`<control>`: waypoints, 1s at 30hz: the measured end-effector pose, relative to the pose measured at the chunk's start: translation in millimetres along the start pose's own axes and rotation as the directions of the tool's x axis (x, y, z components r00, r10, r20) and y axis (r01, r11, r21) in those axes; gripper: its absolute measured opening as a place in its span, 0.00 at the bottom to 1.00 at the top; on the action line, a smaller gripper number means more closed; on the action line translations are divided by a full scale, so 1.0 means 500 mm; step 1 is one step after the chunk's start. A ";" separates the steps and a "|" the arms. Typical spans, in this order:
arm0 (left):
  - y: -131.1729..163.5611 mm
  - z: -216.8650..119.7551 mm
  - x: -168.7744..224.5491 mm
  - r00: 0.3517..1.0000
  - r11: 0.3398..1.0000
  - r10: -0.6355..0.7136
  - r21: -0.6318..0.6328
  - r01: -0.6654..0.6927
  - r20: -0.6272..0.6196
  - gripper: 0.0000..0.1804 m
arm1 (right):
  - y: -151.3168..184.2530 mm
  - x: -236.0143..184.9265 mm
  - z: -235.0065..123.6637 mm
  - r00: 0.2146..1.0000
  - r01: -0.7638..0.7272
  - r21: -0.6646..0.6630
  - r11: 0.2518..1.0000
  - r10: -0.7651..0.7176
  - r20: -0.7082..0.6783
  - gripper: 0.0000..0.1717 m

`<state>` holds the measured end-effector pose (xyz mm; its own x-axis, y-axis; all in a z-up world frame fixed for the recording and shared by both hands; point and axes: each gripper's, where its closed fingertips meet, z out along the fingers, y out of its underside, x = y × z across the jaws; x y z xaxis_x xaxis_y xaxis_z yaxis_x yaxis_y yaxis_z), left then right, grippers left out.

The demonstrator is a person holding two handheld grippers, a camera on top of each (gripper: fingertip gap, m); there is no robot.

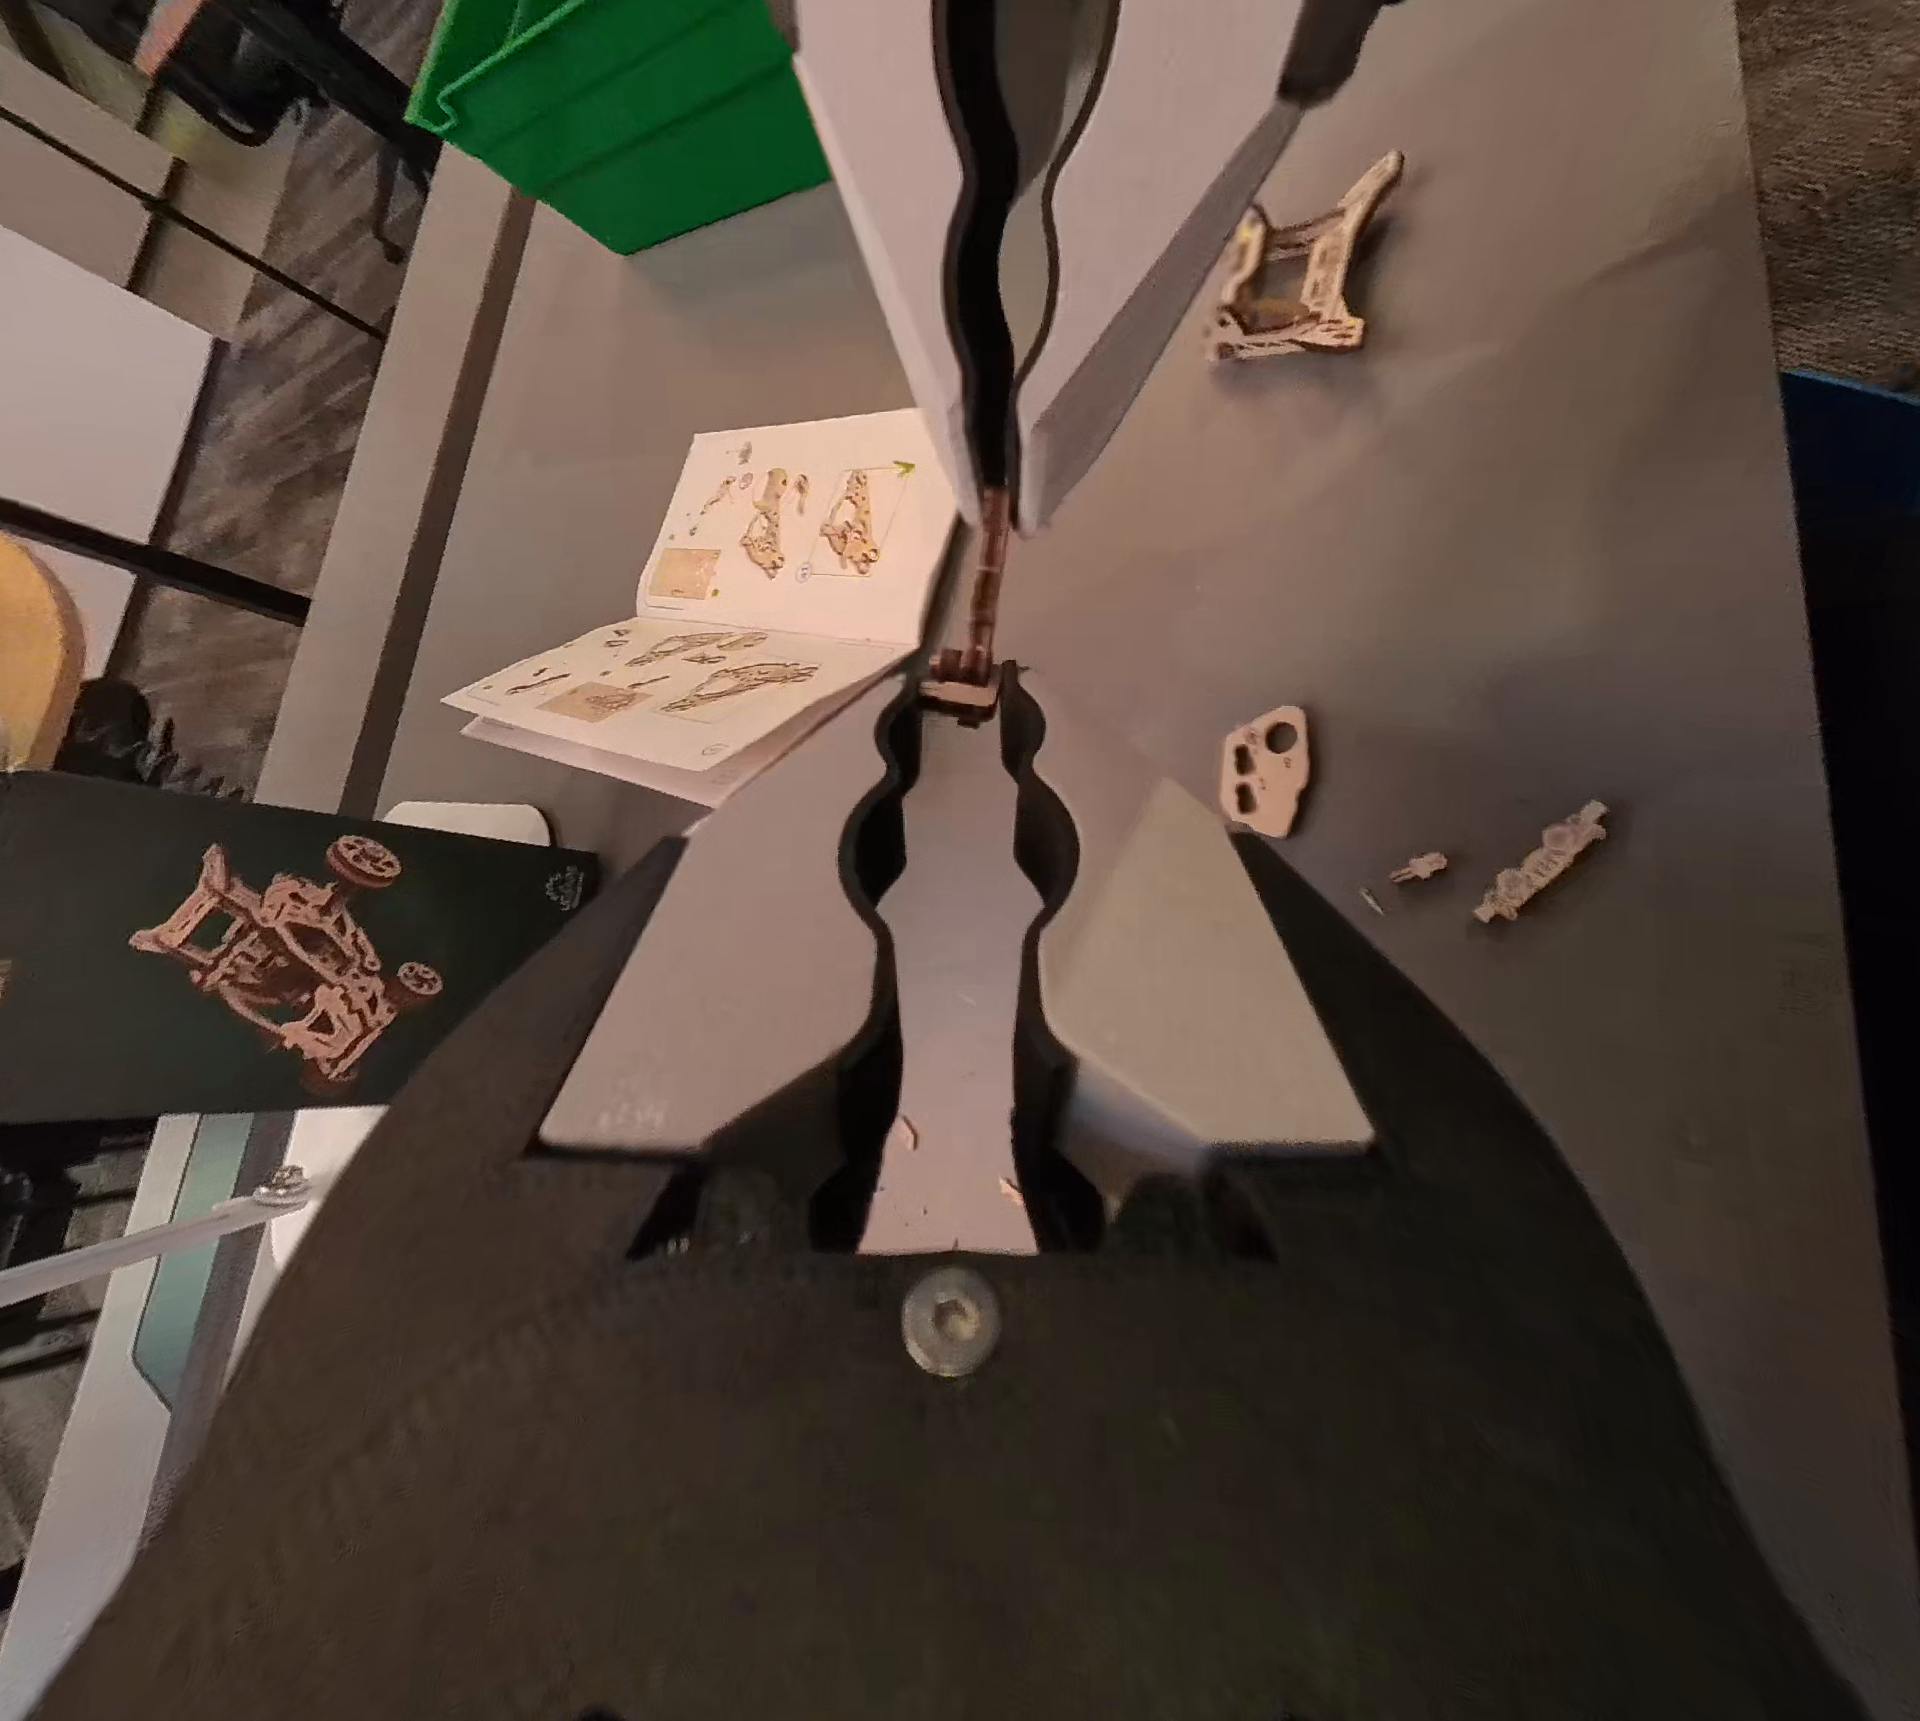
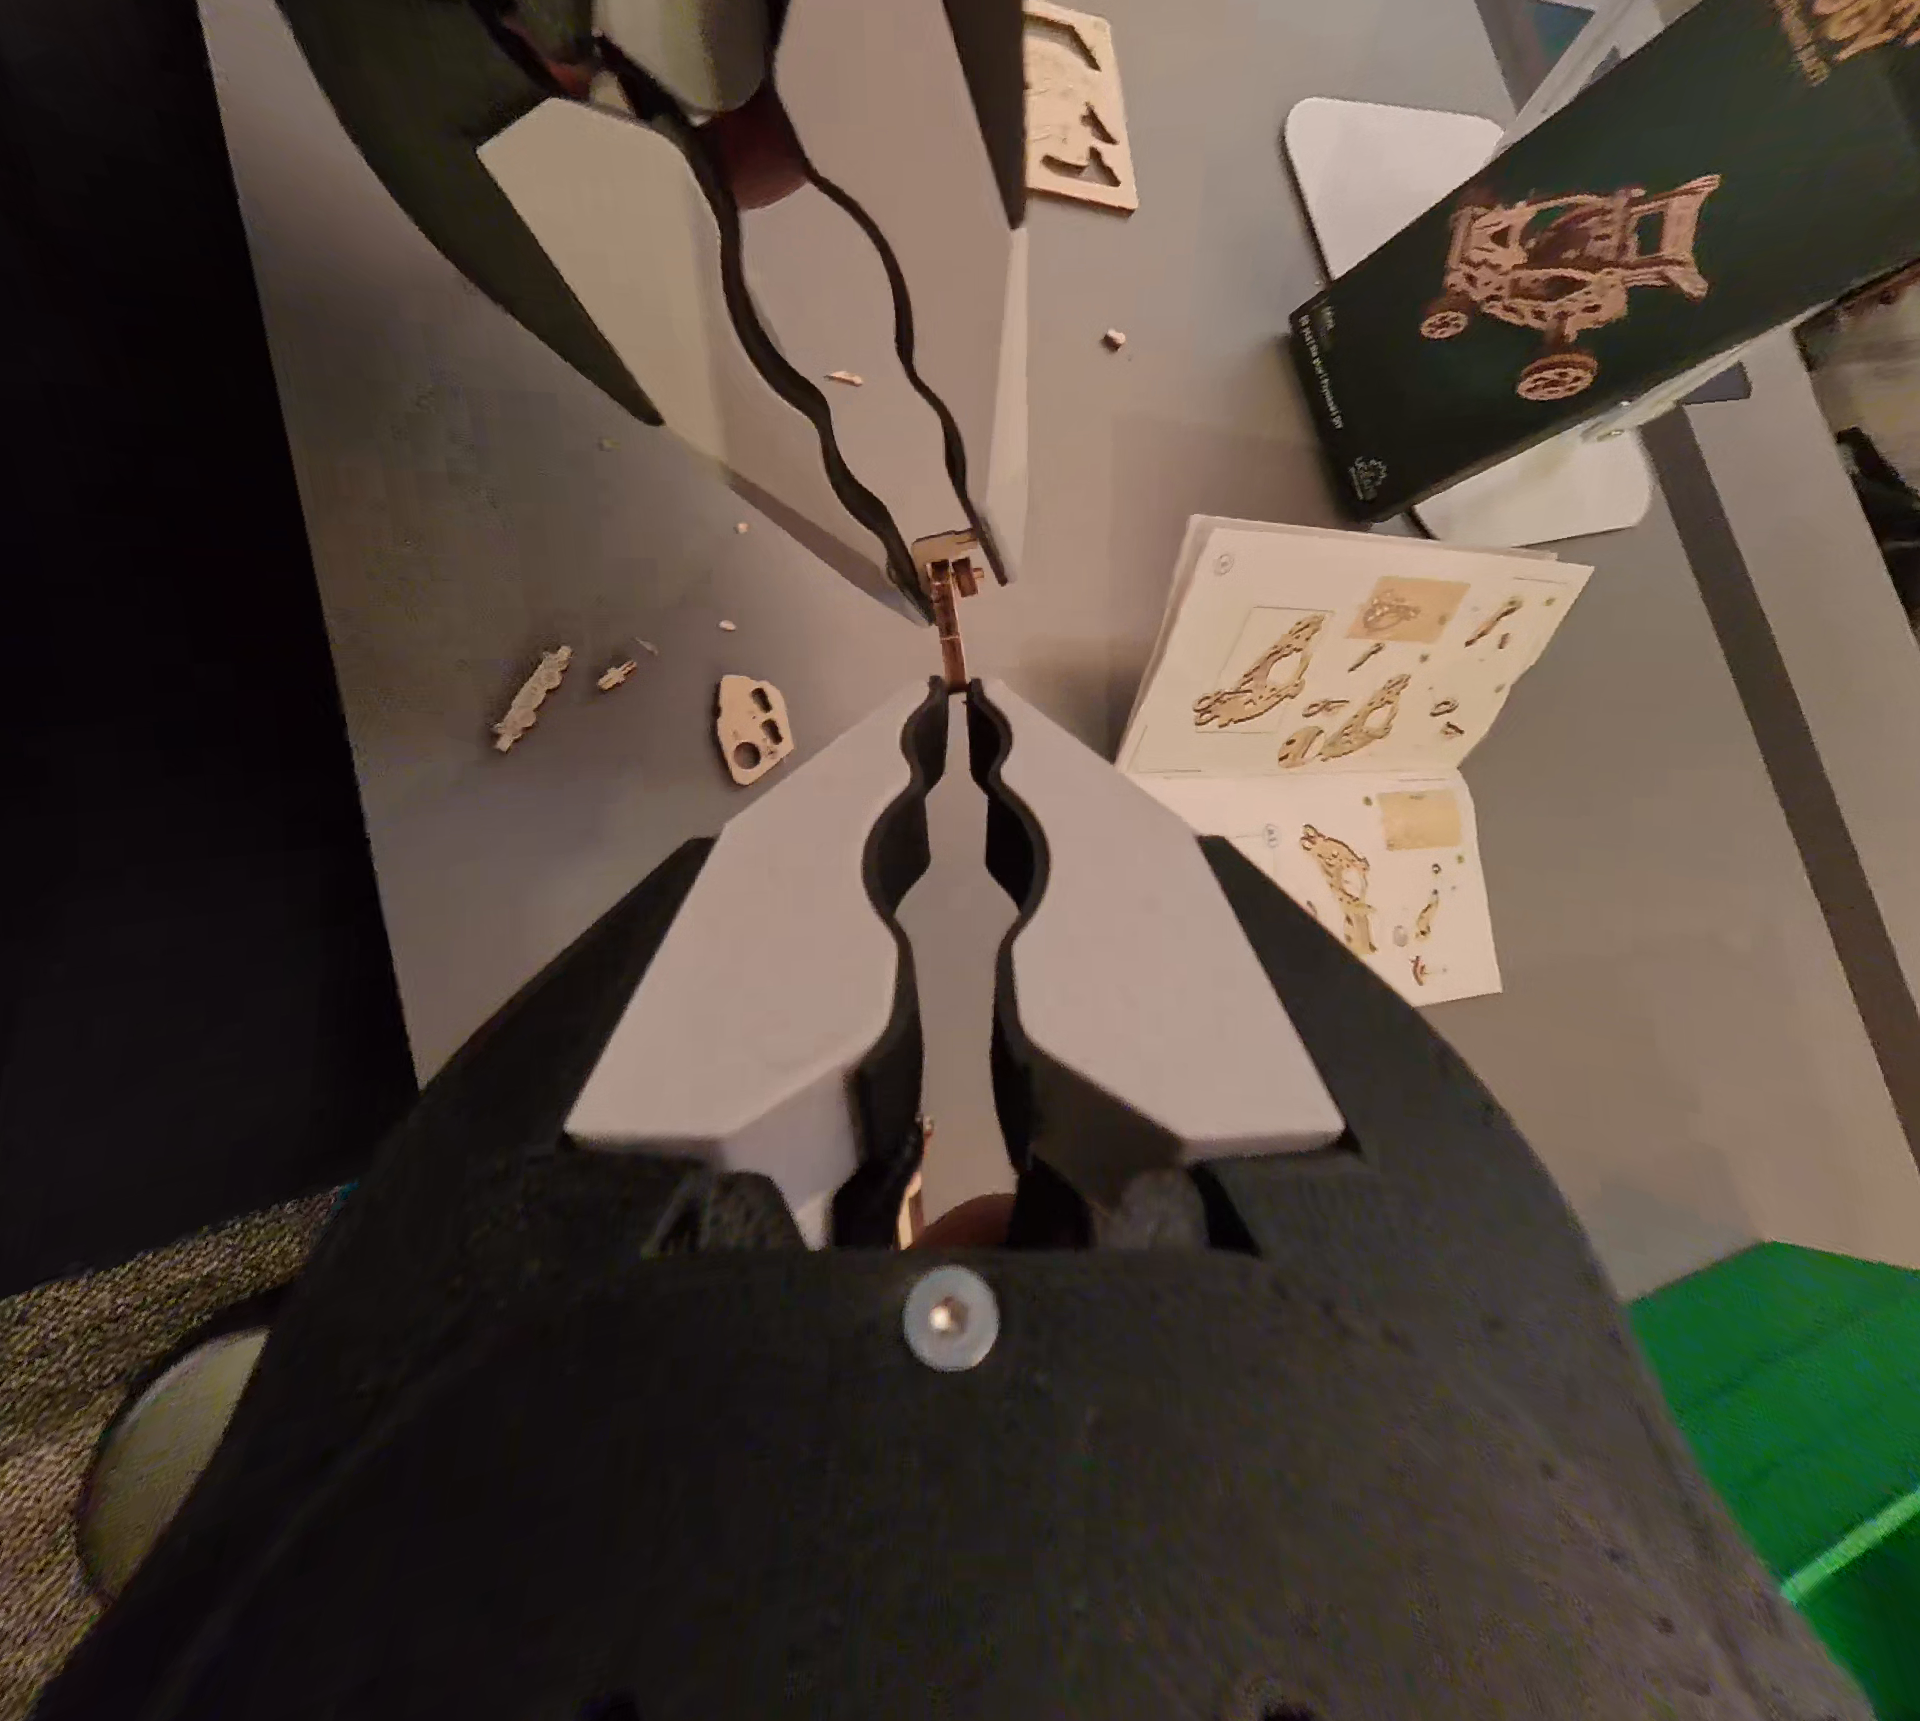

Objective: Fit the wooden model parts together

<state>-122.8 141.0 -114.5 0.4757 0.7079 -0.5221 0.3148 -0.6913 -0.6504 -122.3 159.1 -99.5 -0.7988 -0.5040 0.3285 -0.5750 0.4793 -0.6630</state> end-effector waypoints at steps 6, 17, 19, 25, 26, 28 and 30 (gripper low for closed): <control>-0.014 -0.011 -0.047 0.974 0.987 -0.153 0.074 0.142 0.170 0.07 | -0.013 0.057 -0.019 0.970 -0.212 0.111 0.971 0.222 -0.096 0.15; -0.050 -0.019 -0.080 0.924 0.983 -0.165 0.135 0.125 0.345 0.07 | -0.043 0.082 -0.035 0.572 -0.747 0.547 0.377 0.784 0.240 0.15; -0.051 -0.022 -0.083 0.918 0.985 -0.154 0.129 0.114 0.365 0.07 | -0.049 0.081 -0.033 0.549 -0.767 0.548 0.334 0.784 0.290 0.13; -0.062 -0.026 -0.082 0.906 0.993 -0.080 0.111 0.037 0.416 0.07 | -0.075 0.065 -0.030 0.575 -0.763 0.551 0.338 0.743 0.342 0.02; -0.062 -0.026 -0.083 0.904 0.993 -0.081 0.112 0.036 0.421 0.07 | -0.075 0.065 -0.031 0.587 -0.752 0.559 0.349 0.740 0.329 0.02; -0.063 -0.027 -0.084 0.901 0.993 -0.082 0.117 0.035 0.426 0.07 | -0.077 0.065 -0.032 0.609 -0.732 0.571 0.371 0.732 0.305 0.02; -0.066 -0.027 -0.085 0.902 0.991 -0.089 0.130 0.037 0.422 0.07 | -0.078 0.065 -0.034 0.621 -0.719 0.581 0.381 0.727 0.292 0.02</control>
<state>-142.1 131.9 -63.5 0.0541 0.7615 -0.6459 0.2226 -0.6397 -0.7357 -129.0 136.2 -51.7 -0.8628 -0.1746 -0.4745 0.4580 0.1278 -0.8797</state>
